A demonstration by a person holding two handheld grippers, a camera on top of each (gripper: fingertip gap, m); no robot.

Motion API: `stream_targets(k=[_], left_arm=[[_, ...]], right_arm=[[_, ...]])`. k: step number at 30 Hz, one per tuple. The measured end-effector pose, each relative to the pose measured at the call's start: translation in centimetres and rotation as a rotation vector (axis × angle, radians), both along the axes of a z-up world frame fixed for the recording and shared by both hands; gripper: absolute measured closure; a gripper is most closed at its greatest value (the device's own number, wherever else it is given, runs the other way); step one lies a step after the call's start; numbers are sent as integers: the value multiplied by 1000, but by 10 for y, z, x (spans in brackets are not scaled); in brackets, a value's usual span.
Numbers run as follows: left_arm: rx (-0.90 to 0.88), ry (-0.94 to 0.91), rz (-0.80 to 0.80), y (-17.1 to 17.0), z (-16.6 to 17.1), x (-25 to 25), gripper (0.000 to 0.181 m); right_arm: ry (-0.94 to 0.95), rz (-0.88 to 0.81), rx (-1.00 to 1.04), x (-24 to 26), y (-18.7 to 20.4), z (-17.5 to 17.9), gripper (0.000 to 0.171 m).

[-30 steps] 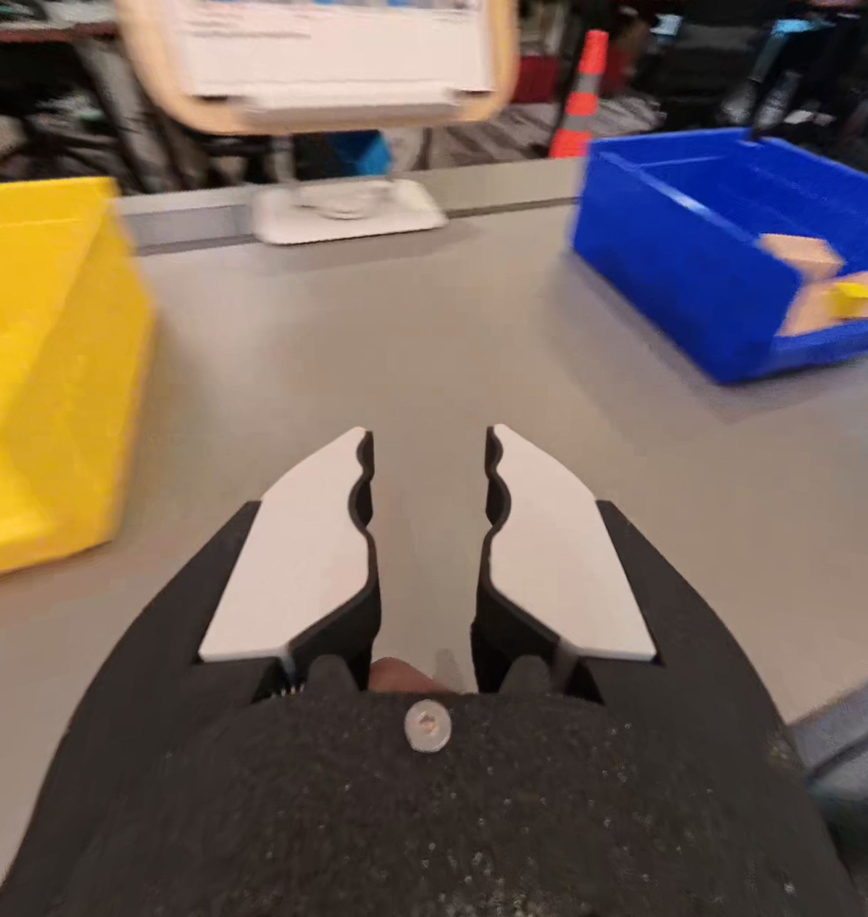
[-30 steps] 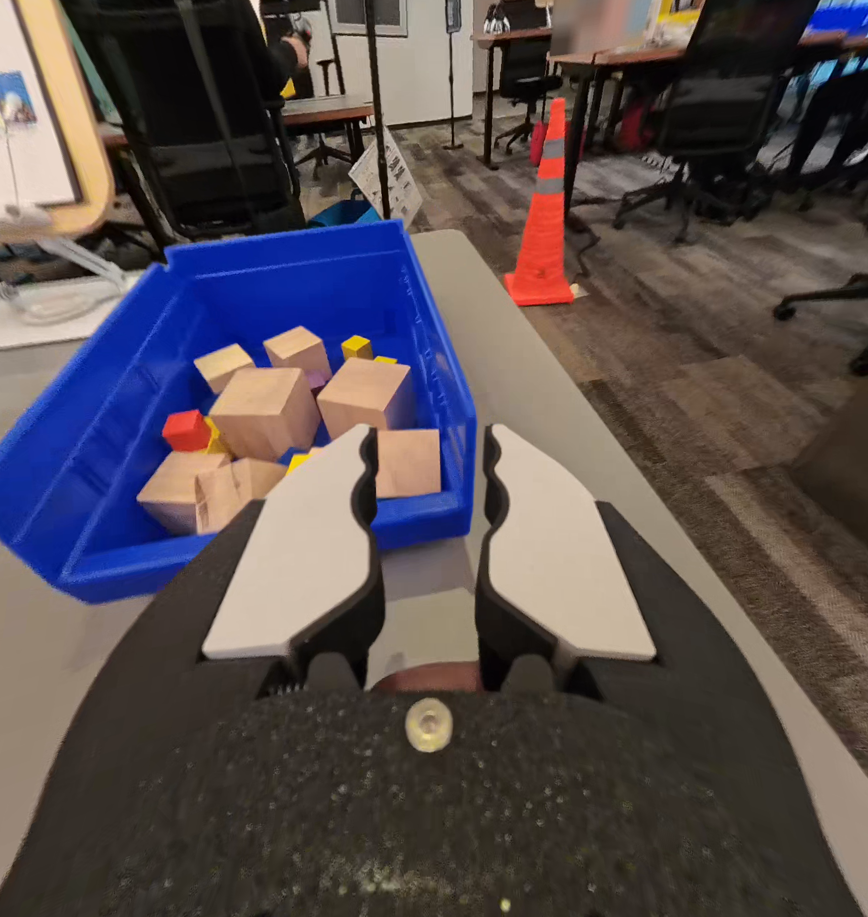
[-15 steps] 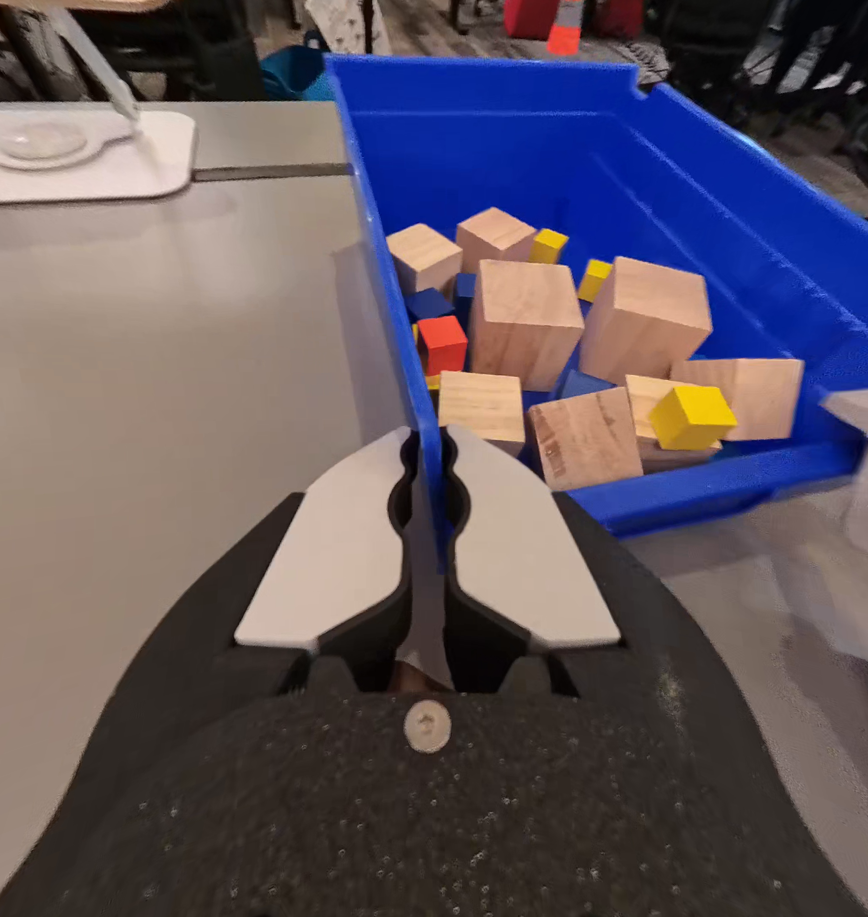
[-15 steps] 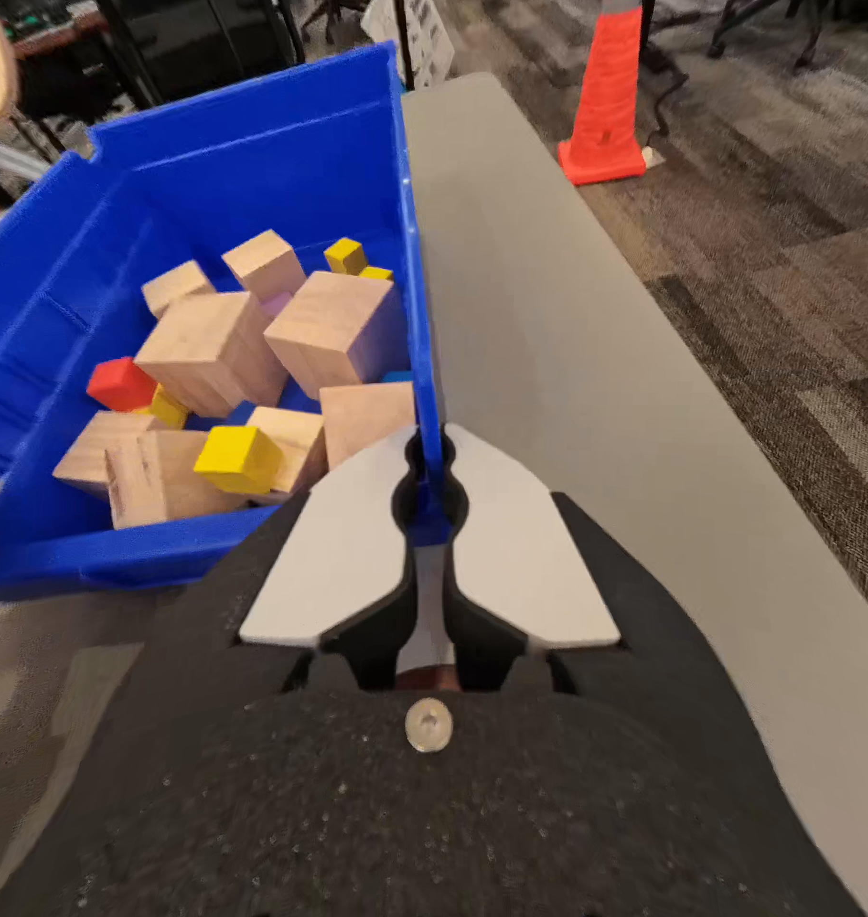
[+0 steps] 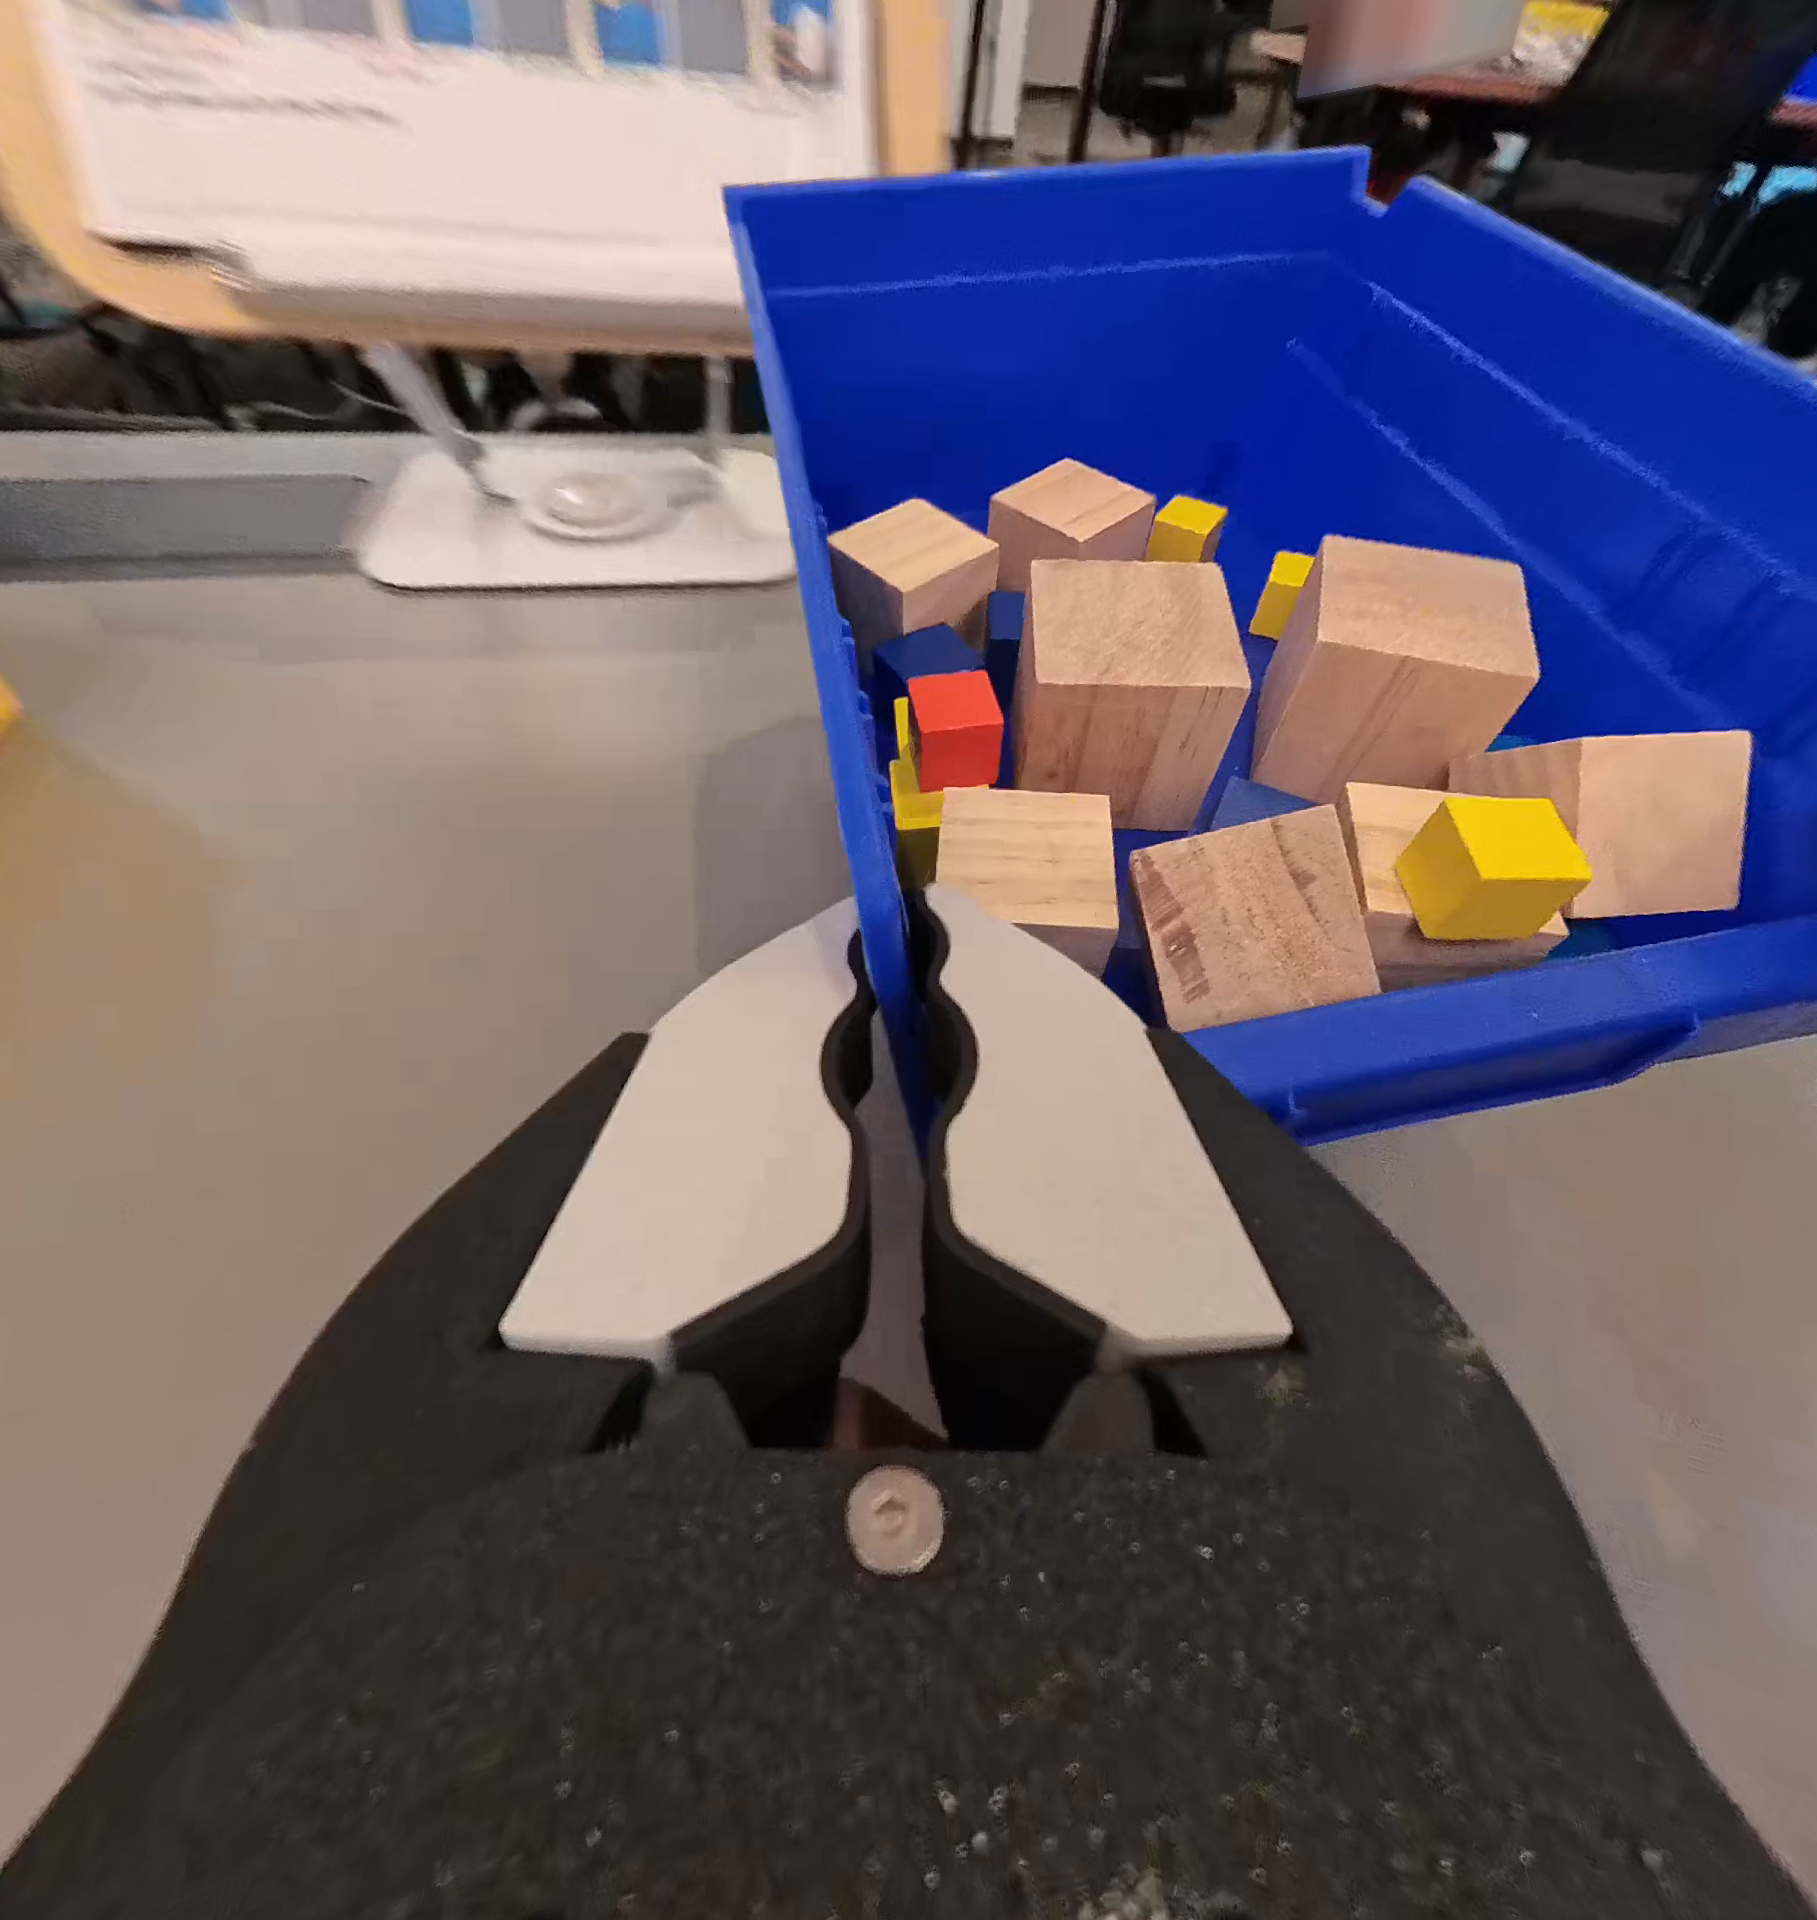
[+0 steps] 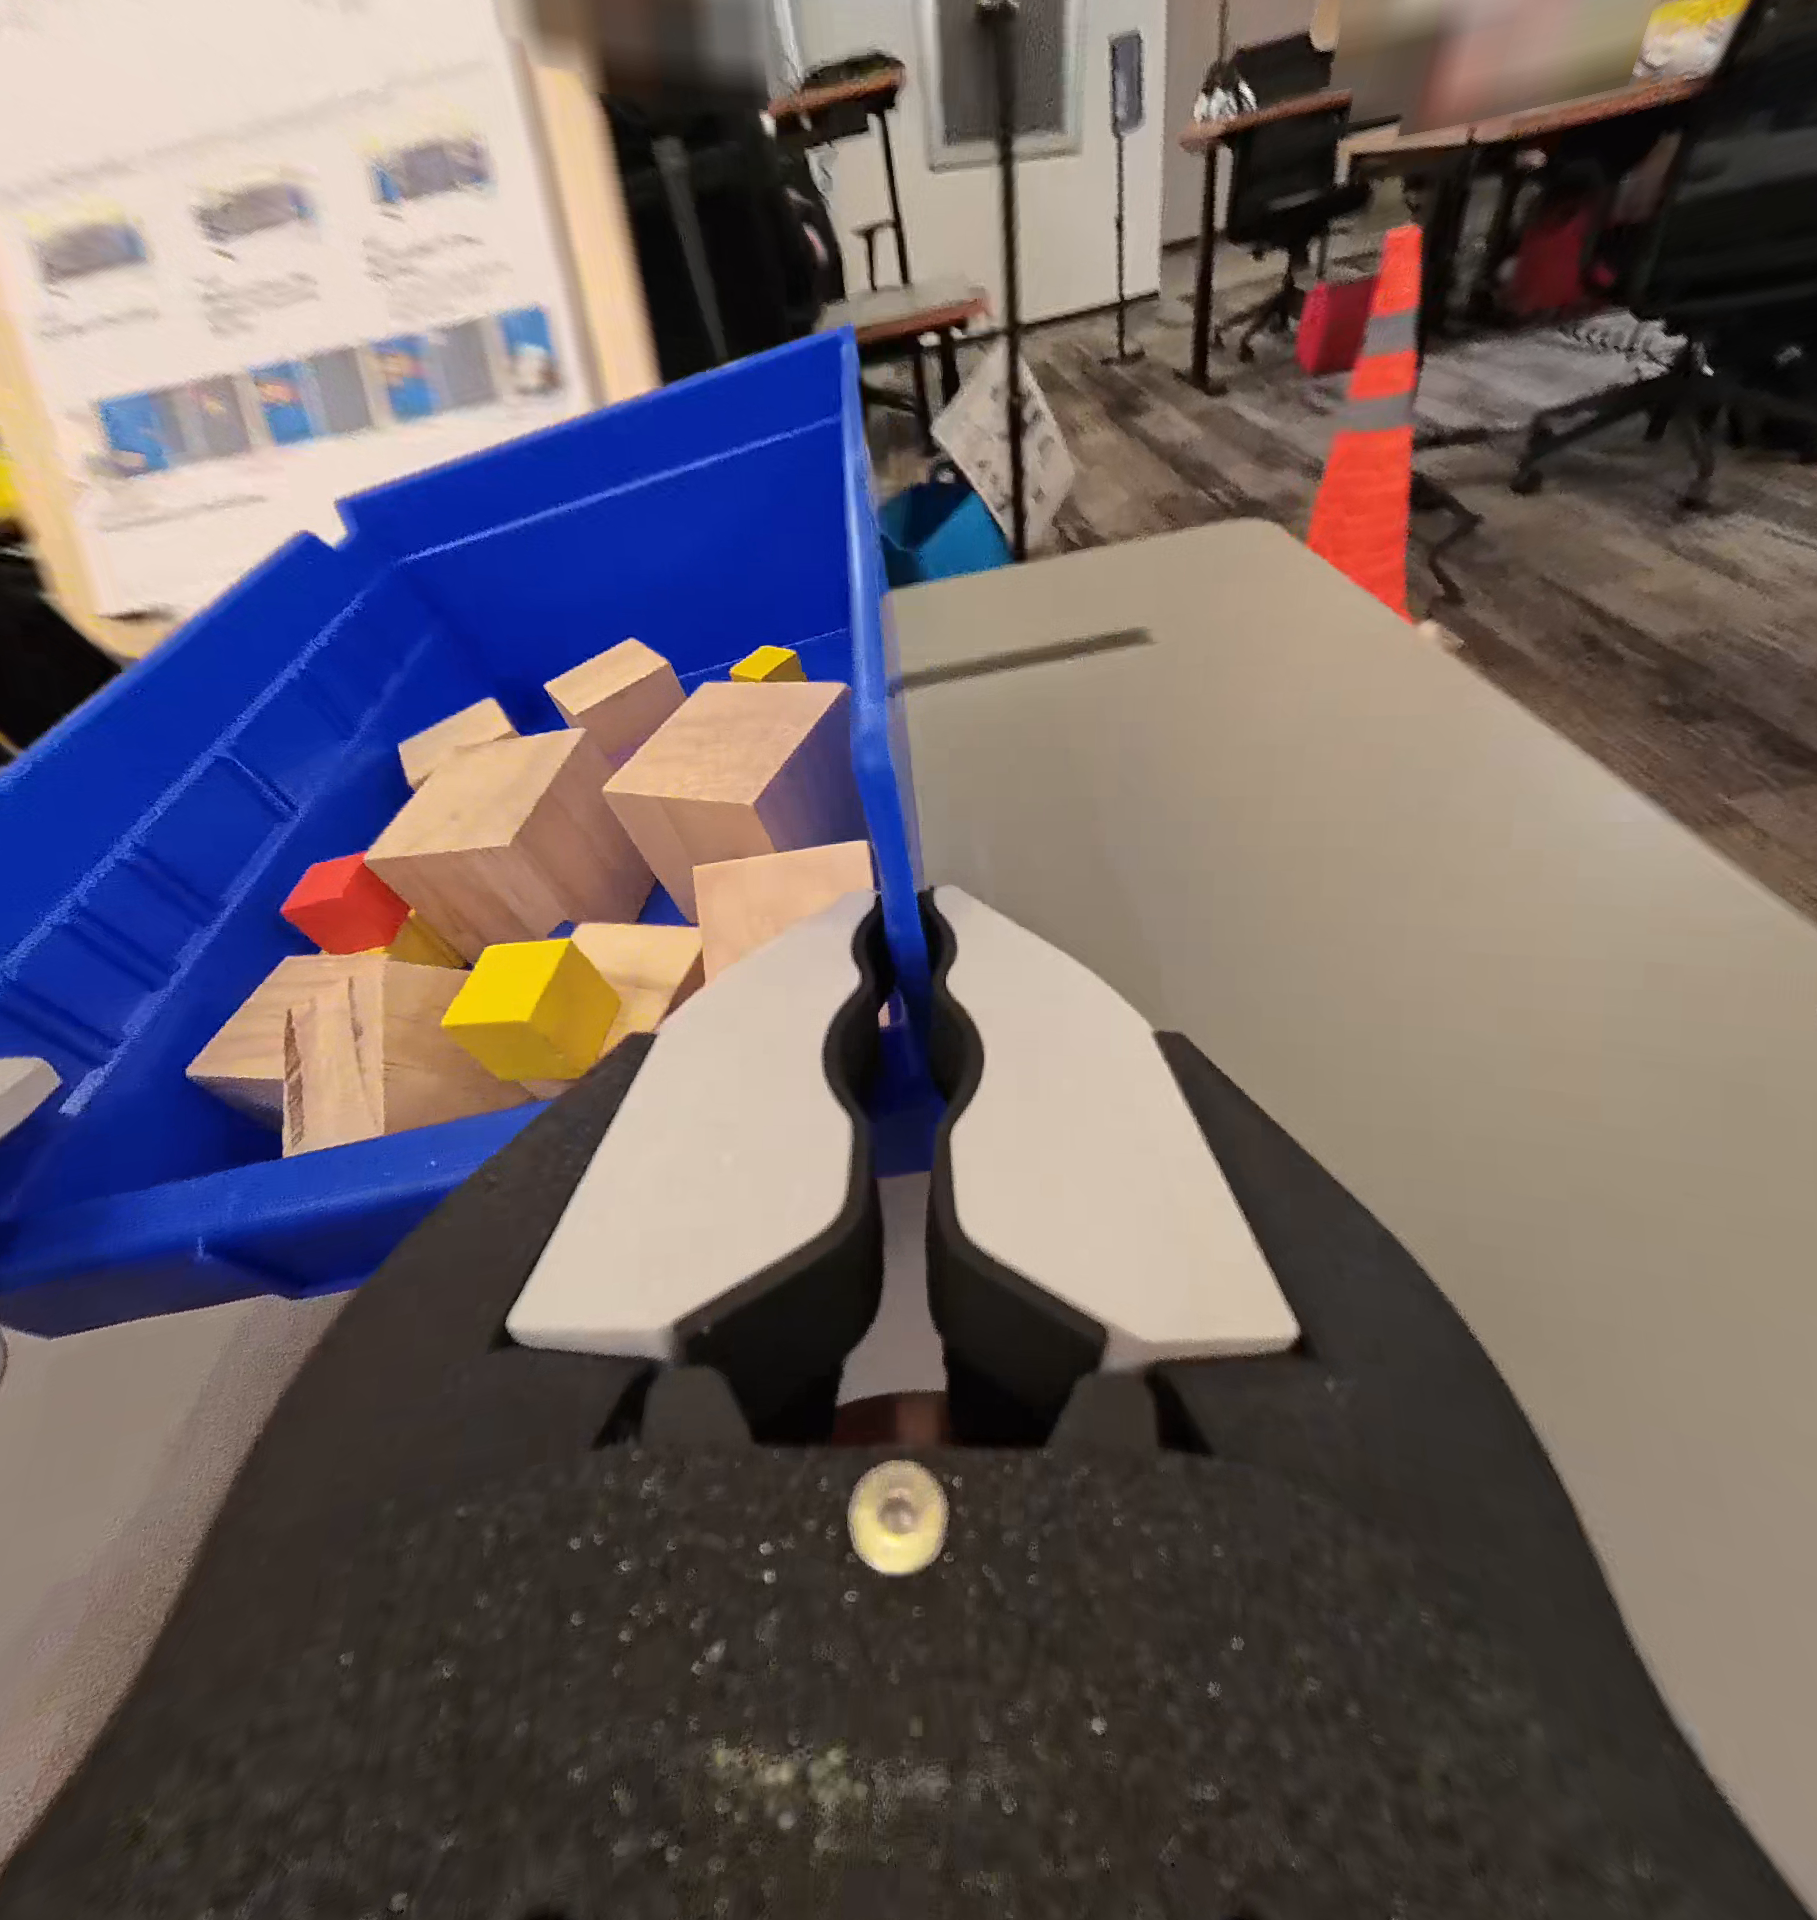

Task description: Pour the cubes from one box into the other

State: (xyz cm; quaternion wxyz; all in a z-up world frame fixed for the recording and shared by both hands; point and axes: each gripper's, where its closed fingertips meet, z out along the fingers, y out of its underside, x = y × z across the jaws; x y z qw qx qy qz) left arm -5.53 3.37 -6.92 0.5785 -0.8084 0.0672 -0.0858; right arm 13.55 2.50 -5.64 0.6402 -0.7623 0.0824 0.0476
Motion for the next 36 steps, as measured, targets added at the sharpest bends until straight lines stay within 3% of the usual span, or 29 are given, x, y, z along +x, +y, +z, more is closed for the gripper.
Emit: stream_targets(k=[5,11,16,18,20,21,22,24,26,30,33,36], left_arm=[[16,62,33,4,13,-116,178],[-90,44,45,13,-30,-201,178],[-181,82,-17,11,-58,-211,176],[-175,36,-97,-8,-50,-216,157],[-177,-34,-140,-38,-40,-236,157],[-179,-113,-169,-55,-34,-248,157],[-187,-198,-178,-72,-31,-265,156],[-182,-306,-98,-95,-29,-319,151],[-125,-257,42,-101,-29,-385,148],[-129,-85,213,-64,-33,-476,141],[-97,-126,186,-11,-27,-488,138],[-197,-30,231,34,-49,-499,136]], right_arm=[[39,60,3,-116,8,-7,168],[75,79,-98,-201,17,-52,168],[164,89,-175,-212,20,-72,164],[234,164,-143,-210,14,-64,160],[223,207,-77,-196,1,-48,143],[211,246,-32,-191,-5,-38,147],[190,293,11,-187,-11,-30,156],[131,345,35,-174,-22,-21,156],[107,351,86,-163,-30,-5,153],[61,421,186,-180,-43,25,153],[71,552,171,-221,-53,25,153],[34,639,130,-257,-62,16,153]])
